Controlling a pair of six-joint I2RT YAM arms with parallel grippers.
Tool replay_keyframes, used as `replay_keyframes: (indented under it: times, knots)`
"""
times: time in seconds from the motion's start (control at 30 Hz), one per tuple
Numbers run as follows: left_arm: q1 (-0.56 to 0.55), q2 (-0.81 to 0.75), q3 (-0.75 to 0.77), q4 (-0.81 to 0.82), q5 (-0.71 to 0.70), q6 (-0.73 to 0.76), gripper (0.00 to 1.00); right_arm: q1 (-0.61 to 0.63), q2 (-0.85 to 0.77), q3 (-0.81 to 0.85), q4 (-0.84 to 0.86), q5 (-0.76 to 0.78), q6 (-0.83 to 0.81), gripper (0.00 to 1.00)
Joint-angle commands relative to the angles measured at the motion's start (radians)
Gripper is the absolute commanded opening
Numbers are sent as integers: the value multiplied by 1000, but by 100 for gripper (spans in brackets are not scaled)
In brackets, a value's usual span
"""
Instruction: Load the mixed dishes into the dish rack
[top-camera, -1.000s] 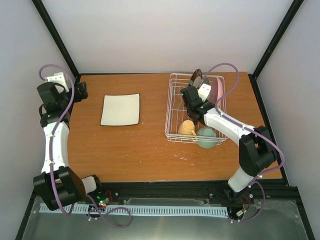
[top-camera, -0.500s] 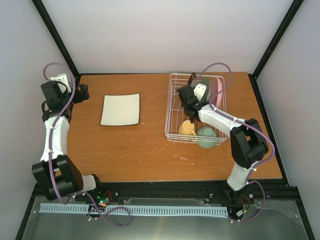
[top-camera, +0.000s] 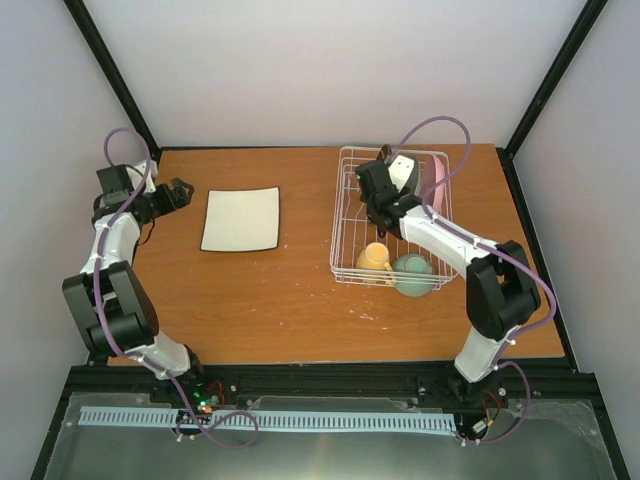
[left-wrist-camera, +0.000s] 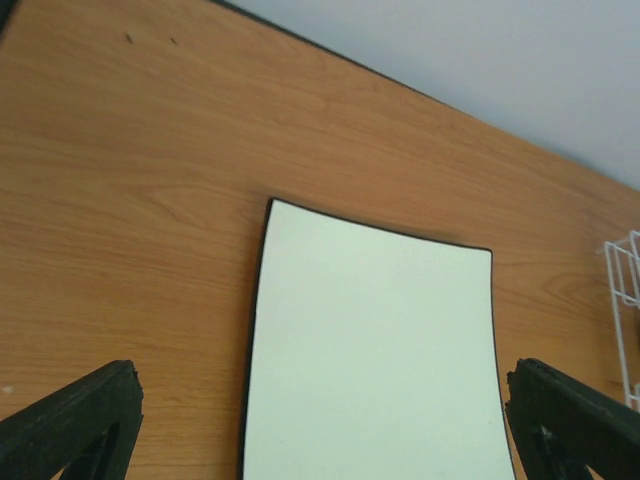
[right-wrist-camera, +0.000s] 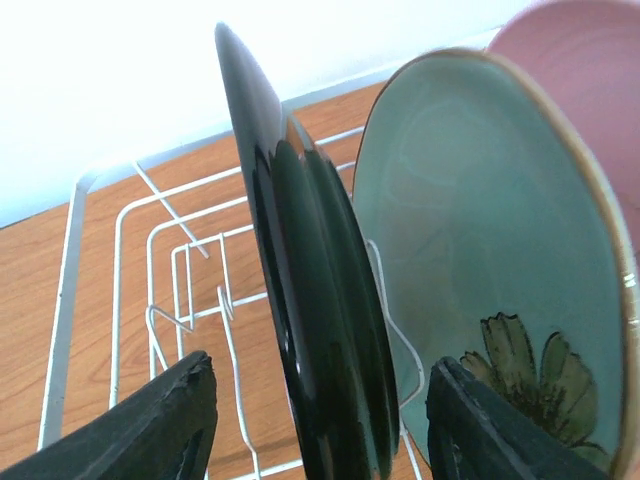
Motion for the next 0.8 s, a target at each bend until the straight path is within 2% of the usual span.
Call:
replay_keyframes:
  times: [0.0, 0.3, 0.5, 0.77]
  knots:
    - [32, 92, 44, -19, 180, -26, 100, -1, -98, -18, 2, 64, -14, 59]
    - [39, 229, 60, -21, 283, 23, 99, -4, -359, -128, 43, 202, -128, 64]
    - [40, 359, 105, -18, 325, 51, 91, -17, -538, -209, 102, 213, -213, 66]
    - [40, 474, 168, 31, 328, 35, 90, -24, -616, -250, 119, 195, -249, 66]
